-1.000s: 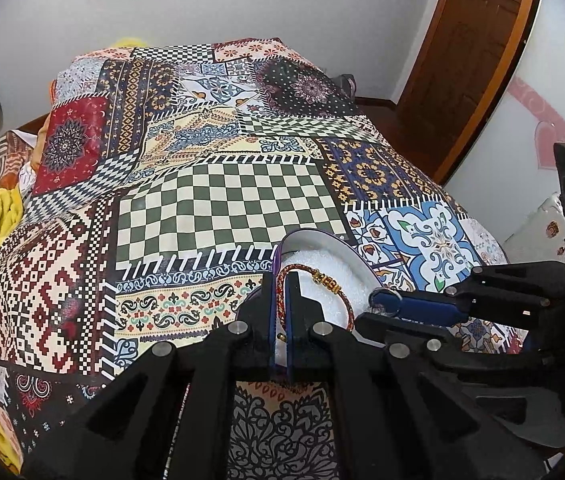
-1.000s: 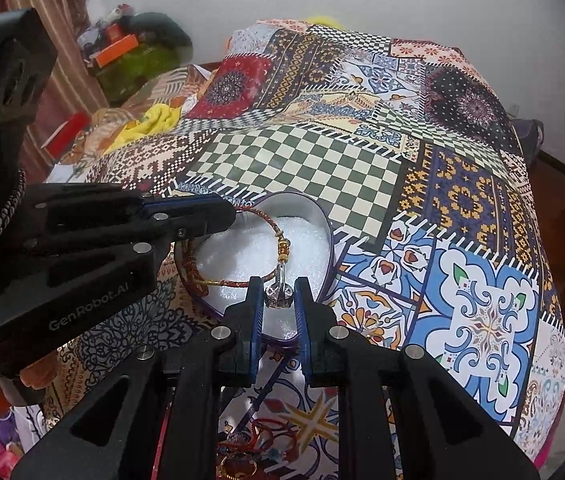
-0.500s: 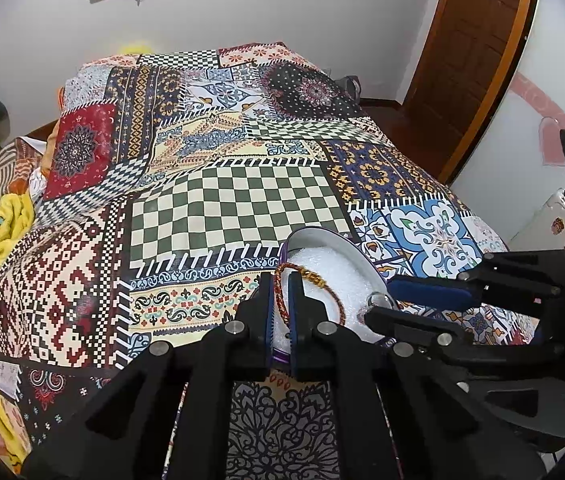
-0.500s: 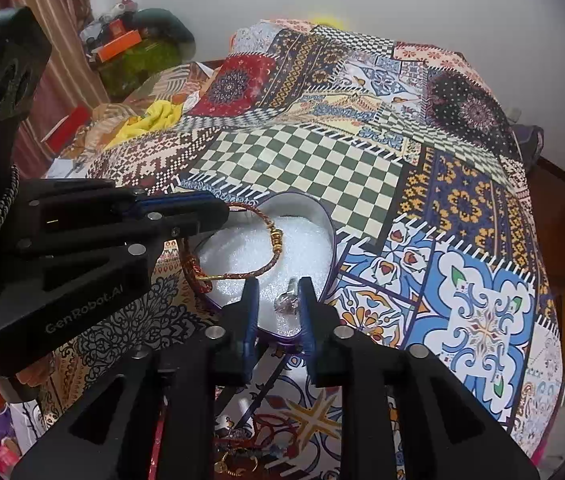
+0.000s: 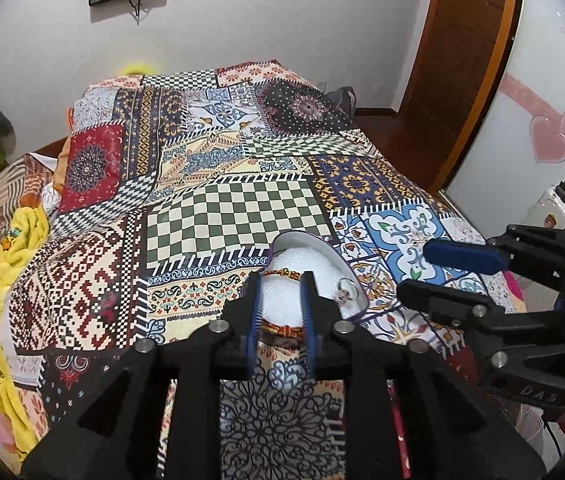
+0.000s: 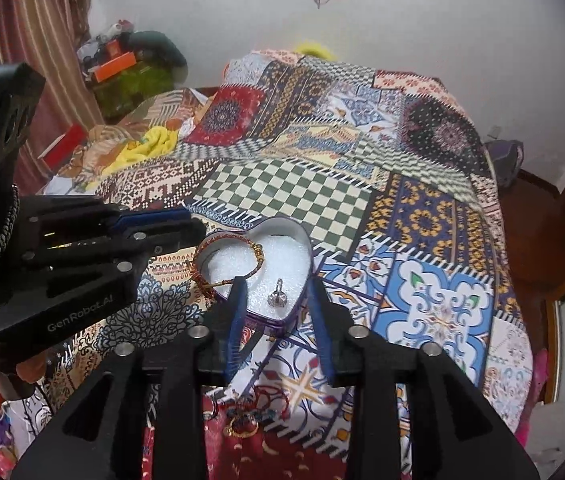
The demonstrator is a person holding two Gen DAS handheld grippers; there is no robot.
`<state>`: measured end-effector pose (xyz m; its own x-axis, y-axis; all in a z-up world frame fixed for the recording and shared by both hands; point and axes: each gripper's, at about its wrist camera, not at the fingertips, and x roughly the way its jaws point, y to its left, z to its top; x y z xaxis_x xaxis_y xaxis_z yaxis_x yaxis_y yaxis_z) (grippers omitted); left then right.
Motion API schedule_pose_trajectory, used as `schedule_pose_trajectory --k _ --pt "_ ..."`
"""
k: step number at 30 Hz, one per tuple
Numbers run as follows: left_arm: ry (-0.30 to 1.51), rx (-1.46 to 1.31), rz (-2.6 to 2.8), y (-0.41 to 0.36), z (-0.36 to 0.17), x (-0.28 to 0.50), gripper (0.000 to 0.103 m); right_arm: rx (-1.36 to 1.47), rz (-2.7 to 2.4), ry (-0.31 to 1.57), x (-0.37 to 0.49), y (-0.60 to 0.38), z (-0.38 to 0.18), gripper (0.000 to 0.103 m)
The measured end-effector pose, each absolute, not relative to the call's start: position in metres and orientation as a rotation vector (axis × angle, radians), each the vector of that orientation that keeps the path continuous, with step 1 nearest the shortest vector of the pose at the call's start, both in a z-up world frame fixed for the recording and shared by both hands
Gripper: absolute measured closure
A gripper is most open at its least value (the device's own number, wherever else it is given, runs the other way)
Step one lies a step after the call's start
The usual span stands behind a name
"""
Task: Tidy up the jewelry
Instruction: 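Open the left tool to drop the bracelet while the right tool releases the earring into the tin, then move both tools back to the jewelry pile on the red patch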
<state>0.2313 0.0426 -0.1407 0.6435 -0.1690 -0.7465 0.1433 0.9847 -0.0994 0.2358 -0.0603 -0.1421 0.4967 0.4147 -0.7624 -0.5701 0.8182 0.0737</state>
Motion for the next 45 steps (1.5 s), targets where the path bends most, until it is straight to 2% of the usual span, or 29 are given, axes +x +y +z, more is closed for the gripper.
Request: schedule_pose_trajectory --k 11,34,45 --pt "0.838 -0.010 -0.176 0.034 -0.124 0.194 0.072 -0.164 0.558 0.836 0.209 -0.087 -0.127 0.069" --pt "1.050 0.024 -0.308 -0.009 -0.195 0.165 0.072 -0.155 0.516 0.966 0.180 -0.116 -0.176 0.069" --pt "1.056 -0.007 -0.344 -0.015 -0.209 0.171 0.072 -0.155 0.526 1.002 0.183 -0.117 -0.186 0.069"
